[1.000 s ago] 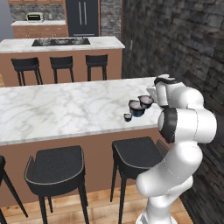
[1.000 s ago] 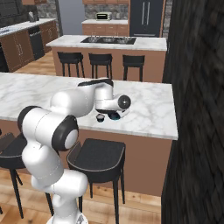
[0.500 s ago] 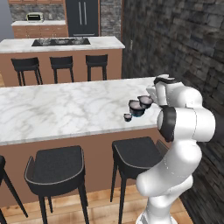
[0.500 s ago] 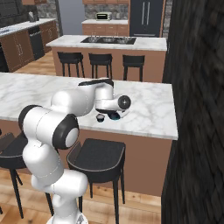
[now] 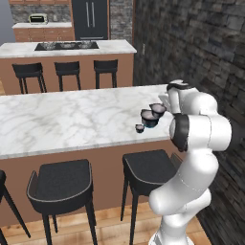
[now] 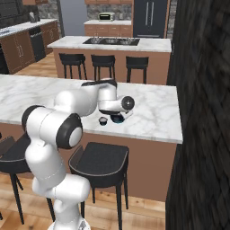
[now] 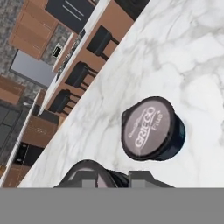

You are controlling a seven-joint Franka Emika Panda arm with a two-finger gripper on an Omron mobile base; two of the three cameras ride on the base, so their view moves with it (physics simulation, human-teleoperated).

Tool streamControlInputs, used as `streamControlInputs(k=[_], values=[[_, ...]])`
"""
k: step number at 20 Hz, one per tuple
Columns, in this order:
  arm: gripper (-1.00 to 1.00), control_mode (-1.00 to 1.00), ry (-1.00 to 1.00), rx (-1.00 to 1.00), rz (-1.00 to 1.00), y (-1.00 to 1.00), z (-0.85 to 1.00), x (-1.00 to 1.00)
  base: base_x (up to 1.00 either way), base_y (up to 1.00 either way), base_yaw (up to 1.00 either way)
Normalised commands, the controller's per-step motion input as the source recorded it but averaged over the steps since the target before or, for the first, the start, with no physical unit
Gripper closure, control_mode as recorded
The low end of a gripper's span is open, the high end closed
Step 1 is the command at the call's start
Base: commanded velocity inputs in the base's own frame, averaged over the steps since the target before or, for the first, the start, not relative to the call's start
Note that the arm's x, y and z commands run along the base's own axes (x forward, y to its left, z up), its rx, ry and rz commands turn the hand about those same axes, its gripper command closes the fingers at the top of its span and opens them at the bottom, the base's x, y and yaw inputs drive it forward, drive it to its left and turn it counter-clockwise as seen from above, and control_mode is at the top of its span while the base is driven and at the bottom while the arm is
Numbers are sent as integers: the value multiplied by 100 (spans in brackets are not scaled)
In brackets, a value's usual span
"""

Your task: Stack the yogurt containers by placing the smaller containers on top of the larger containers.

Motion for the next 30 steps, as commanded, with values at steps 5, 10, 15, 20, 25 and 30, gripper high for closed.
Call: streamControlInputs(k=[5, 10, 15, 20, 25, 30], values=[[100, -100, 0, 0, 0, 0, -3, 21, 0, 0, 0], [100, -100, 0, 0, 0, 0, -2, 6, 0, 0, 0], [100, -100, 0, 0, 0, 0, -2, 0, 0, 0, 0], [100, -100, 0, 0, 0, 0, -13, 3, 0, 0, 0], [100, -100, -2, 0, 0, 0, -15, 10, 0, 0, 0], [100, -100, -3, 0, 0, -1, -16, 16, 0, 0, 0]])
